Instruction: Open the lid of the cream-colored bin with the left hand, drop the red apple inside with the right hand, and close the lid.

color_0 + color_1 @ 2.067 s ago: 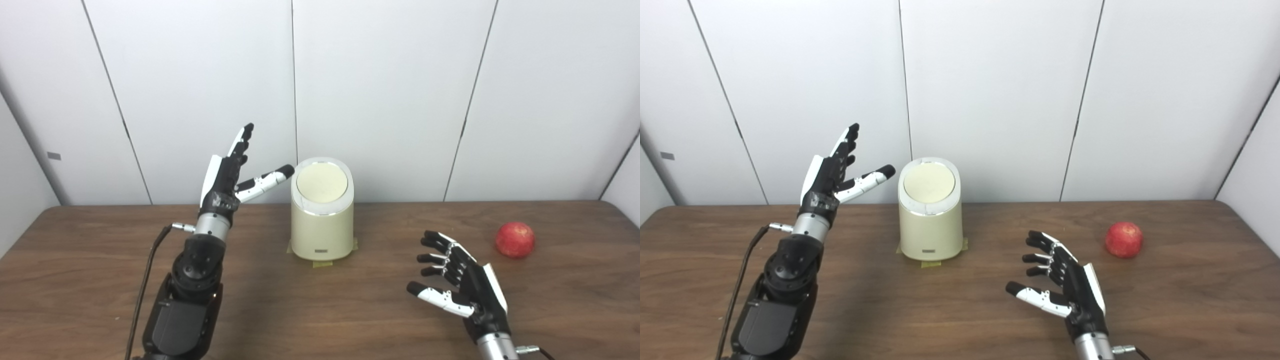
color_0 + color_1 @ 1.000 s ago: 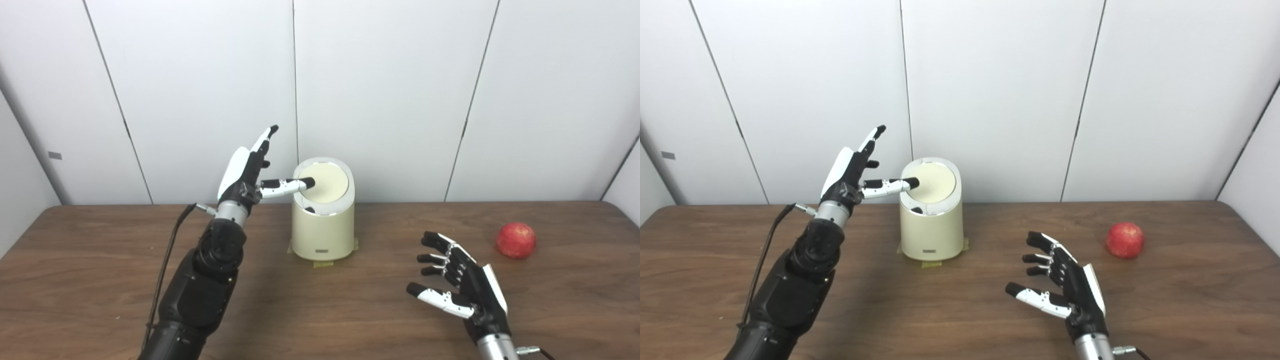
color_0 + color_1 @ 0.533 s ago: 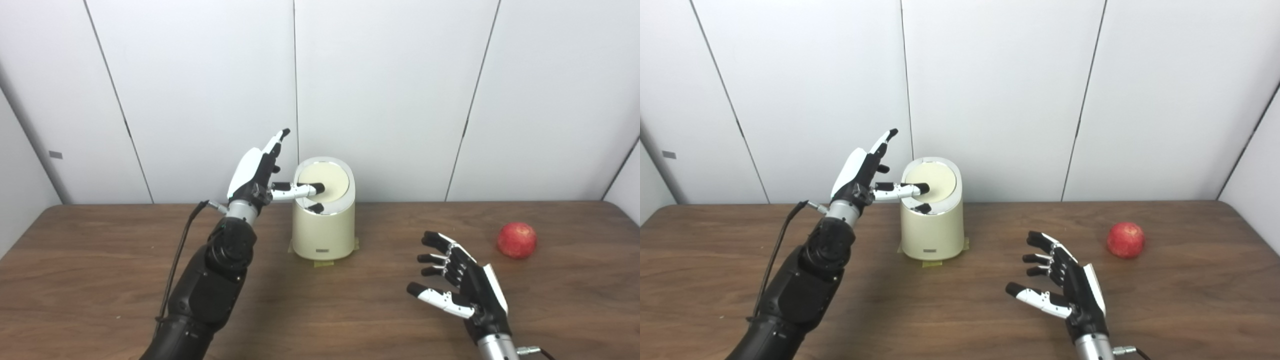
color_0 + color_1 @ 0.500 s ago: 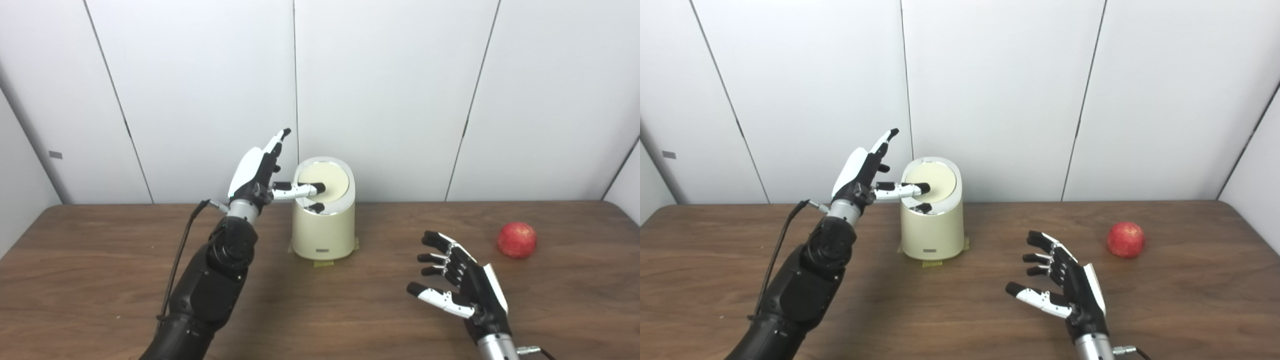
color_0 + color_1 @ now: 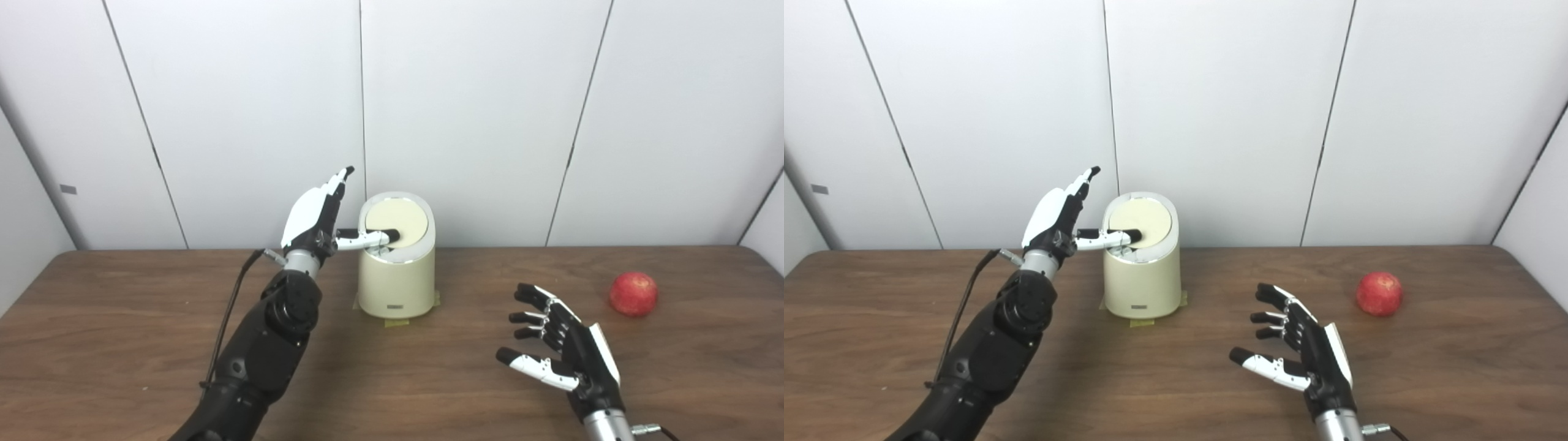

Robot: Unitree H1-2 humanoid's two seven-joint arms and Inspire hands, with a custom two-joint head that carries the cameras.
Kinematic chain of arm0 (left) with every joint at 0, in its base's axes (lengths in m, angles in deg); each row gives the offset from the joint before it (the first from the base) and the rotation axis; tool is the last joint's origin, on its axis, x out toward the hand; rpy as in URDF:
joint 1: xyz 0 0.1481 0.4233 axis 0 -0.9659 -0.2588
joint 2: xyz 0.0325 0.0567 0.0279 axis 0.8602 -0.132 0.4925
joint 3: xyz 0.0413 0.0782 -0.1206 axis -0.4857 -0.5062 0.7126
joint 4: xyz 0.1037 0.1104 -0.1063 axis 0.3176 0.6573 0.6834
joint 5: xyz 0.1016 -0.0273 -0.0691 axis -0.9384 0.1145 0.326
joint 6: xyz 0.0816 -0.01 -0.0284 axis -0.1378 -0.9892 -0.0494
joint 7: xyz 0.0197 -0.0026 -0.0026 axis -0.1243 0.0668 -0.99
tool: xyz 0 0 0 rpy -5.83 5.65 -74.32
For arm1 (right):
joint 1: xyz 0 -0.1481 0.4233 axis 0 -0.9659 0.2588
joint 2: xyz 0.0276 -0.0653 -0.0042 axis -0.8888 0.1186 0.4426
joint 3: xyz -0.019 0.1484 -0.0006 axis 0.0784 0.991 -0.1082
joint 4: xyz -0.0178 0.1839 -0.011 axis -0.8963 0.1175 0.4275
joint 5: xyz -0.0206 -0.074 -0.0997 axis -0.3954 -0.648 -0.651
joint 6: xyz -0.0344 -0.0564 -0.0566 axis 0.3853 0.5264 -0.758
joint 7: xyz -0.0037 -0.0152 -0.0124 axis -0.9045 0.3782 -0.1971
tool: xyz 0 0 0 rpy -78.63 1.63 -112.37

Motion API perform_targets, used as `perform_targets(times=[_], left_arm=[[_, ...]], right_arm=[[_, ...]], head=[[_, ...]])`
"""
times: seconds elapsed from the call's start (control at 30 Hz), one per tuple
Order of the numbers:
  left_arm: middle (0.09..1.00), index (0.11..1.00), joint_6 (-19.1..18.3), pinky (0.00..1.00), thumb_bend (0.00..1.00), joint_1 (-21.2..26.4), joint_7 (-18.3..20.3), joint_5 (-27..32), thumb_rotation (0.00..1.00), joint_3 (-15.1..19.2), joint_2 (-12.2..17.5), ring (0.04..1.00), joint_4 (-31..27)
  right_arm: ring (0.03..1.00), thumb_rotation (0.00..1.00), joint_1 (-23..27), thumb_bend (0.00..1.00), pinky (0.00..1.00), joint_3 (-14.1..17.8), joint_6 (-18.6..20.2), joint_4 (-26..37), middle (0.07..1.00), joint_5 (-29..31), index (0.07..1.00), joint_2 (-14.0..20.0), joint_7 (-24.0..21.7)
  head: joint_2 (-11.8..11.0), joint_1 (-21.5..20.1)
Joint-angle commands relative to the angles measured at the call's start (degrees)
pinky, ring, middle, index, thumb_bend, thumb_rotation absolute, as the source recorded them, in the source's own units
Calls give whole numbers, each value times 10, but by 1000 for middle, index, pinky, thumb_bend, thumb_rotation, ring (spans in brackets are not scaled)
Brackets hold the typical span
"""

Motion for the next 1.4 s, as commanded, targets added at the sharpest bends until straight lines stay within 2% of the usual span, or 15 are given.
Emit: perform_targets(times=[0.0, 0.13, 0.23, 0.3, 0.37, 0.5, 0.57, 0.67, 0.8, 0.9, 1.17, 1.27, 1.37], left_arm=[[1000, 1000, -4, 873, 853, 38, -19, -15, 322, -2, -2, 1000, -8], [1000, 1000, -25, 884, 817, 37, -12, -22, 266, -5, -1, 1000, -17], [1000, 1000, -52, 910, 881, 37, 5, -45, 241, -25, 9, 1000, -33], [1000, 1000, -79, 908, 960, 40, 26, -89, 217, -61, 25, 1000, -49], [1000, 1000, -102, 917, 978, 46, 48, -134, 197, -100, 43, 1000, -63], [1000, 1000, -138, 989, 999, 59, 130, -212, 139, -174, 81, 1000, -110], [1000, 1000, -145, 987, 1000, 64, 162, -240, 110, -198, 94, 1000, -125], [1000, 1000, -151, 967, 1000, 67, 199, -275, 124, -221, 109, 1000, -142], [1000, 1000, -147, 931, 1000, 63, 218, -307, 166, -230, 119, 1000, -147], [1000, 1000, -143, 909, 1000, 59, 219, -322, 195, -232, 123, 1000, -144], [1000, 1000, -120, 852, 1000, 39, 154, -319, 206, -215, 116, 997, -122], [1000, 1000, -114, 865, 1000, 33, 141, -305, 224, -201, 112, 1000, -118], [1000, 1000, -109, 847, 1000, 20, 133, -250, 211, -157, 93, 1000, -119]], right_arm=[[688, 319, 10, 790, 587, -2, -19, 17, 810, 0, 805, -5, 5], [687, 324, 8, 798, 582, -3, -8, 24, 810, 0, 805, -7, 4], [695, 324, 7, 794, 587, -4, -5, 28, 812, -2, 805, -7, 4], [695, 329, 7, 790, 581, -5, -9, 25, 812, -5, 803, -7, 4], [695, 327, 8, 792, 580, -6, -11, 24, 810, -5, 802, -7, 5], [700, 318, 9, 790, 581, -5, -12, 21, 808, -1, 802, -7, 3], [695, 309, 10, 786, 575, -6, -11, 19, 804, 1, 800, -8, 3], [695, 311, 10, 788, 574, -9, -9, 21, 807, 1, 802, -9, 0], [696, 314, 10, 786, 580, -10, -13, 21, 805, -1, 801, -9, 3], [699, 301, 10, 781, 584, -8, -11, 23, 804, 4, 800, -9, 2], [694, 314, 9, 787, 579, -8, -7, 24, 805, 0, 804, -6, 2], [696, 312, 8, 785, 580, -9, -4, 26, 806, -2, 802, -6, 2], [691, 307, 9, 779, 572, -10, -11, 22, 807, -3, 802, -5, 2]], head=[[1, -1], [3, -1], [5, -1], [5, -1], [5, -1], [7, 2], [8, 2], [7, 2], [7, 2], [8, 1], [7, 3], [6, 5], [6, 6]])
